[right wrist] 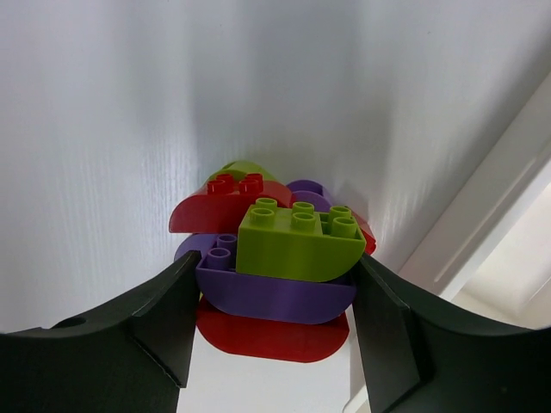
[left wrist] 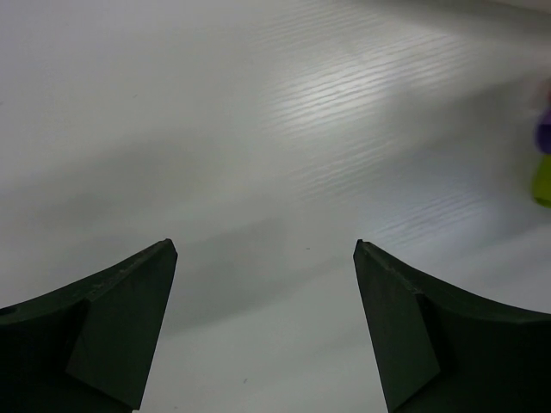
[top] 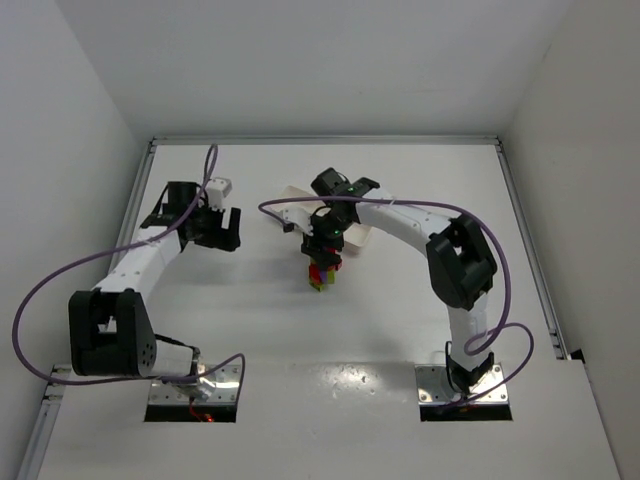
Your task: Sort the legos into containers by color
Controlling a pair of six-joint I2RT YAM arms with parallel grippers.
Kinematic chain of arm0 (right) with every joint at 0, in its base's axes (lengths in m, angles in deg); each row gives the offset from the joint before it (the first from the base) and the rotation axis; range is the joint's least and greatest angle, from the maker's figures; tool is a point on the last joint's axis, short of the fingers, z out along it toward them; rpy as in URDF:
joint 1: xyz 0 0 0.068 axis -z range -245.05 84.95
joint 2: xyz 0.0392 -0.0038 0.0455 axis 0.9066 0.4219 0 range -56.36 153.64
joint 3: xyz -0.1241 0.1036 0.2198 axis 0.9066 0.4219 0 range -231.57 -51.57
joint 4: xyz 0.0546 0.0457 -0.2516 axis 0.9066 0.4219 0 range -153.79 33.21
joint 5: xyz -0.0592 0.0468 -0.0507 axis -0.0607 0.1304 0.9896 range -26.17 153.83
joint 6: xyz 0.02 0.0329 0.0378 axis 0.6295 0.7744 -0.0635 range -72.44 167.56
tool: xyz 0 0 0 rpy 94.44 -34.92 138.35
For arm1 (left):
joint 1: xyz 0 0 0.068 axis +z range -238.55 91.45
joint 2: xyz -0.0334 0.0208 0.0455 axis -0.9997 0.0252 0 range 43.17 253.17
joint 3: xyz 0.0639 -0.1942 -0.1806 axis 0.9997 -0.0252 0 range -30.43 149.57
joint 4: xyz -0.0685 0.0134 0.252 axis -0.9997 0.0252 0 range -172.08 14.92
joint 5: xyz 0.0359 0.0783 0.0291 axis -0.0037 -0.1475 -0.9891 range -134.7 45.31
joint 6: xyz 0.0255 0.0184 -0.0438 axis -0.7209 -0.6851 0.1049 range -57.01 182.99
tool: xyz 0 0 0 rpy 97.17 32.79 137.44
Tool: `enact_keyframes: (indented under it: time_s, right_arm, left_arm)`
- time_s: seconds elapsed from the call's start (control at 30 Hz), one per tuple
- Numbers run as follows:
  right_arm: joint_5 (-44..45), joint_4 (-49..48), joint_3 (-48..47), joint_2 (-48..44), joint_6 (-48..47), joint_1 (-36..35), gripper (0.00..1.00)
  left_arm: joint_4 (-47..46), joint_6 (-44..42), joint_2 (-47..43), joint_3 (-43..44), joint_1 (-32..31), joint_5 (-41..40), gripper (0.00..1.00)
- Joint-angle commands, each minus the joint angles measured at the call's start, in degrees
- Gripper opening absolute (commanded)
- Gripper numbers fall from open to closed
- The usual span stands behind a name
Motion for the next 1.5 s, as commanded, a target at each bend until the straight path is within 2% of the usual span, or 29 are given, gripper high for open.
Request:
enact_keyframes:
  time_s: [0.0,0.13,0.27,0.37,0.47,0.7,1.2,1.4,1.47]
  right_arm:
    - [-2.2,-0.7,-3.0,-5.8,1.6,0.0,0.17]
    - [-3.4,-5.6,-4.3,-8.6,5.2,-0.6,0.11]
    - [-4.4,-9.3,-5.4,-9.1,7.8,-2.4,0.1]
    - [-3.9,-12.1,-5.4,-9.7,9.2,-3.0,0.09]
    - [-2.8,-12.7,-5.4,-9.7,9.2,-4.2,0.09]
    - [-1.6,-13.2,-6.5,-9.2,9.2,-5.9,0.09]
    - [0.6,-13.2,-8.9,-6.8,9.7,-7.6,0.09]
    - [1.1,-13.7,-9.5,-6.3,9.7,-8.7,0.09]
    - [1.6,-13.7,-9.5,-6.3,9.7,-8.7,0.09]
  left_arm:
    - [-0.9,1.8,-3.8,3.8,0.5,12.8,0.9]
    - [0.3,5.3,-4.6,5.6,0.5,30.0,0.9]
    - [0.3,10.8,-1.6,6.7,0.5,41.3,0.9]
    - [0.3,13.7,1.7,8.3,0.5,46.0,0.85]
    - [0.8,15.0,3.6,10.2,0.5,49.4,0.85]
    - [0.8,15.5,4.7,12.7,0.5,52.0,0.85]
    - [0.8,14.5,6.9,12.2,-2.4,51.4,0.84]
    - [0.8,14.5,8.7,13.3,-2.9,52.0,0.74]
    - [0.8,14.5,9.3,13.3,-3.4,52.5,0.67]
